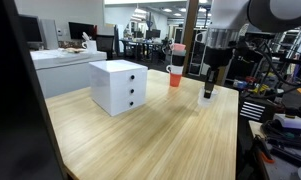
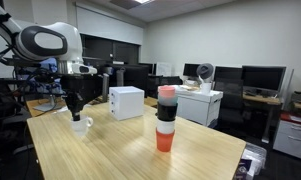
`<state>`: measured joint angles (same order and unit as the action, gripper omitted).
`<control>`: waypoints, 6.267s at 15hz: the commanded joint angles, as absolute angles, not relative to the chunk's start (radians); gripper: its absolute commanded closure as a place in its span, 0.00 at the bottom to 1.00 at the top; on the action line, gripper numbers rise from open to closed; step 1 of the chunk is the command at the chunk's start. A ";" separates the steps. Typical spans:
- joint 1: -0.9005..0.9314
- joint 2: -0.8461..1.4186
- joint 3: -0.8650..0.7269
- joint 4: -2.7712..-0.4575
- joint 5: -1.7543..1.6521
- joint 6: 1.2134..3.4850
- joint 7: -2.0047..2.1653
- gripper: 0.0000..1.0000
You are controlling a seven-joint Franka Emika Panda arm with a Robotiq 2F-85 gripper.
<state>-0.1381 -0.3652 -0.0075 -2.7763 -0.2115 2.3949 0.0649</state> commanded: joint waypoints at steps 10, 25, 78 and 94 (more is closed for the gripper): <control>-0.179 -0.248 0.003 -2.775 -0.304 2.477 0.241 0.97; -0.163 -0.304 -0.046 -2.697 -0.252 2.420 0.193 0.18; -0.271 0.172 -0.246 -1.863 -0.069 2.180 -0.099 0.25; -0.261 0.137 -0.240 -1.902 -0.083 2.189 -0.096 0.94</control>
<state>-0.2582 0.1794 -0.2469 -1.8634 -0.0922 2.1888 -0.0569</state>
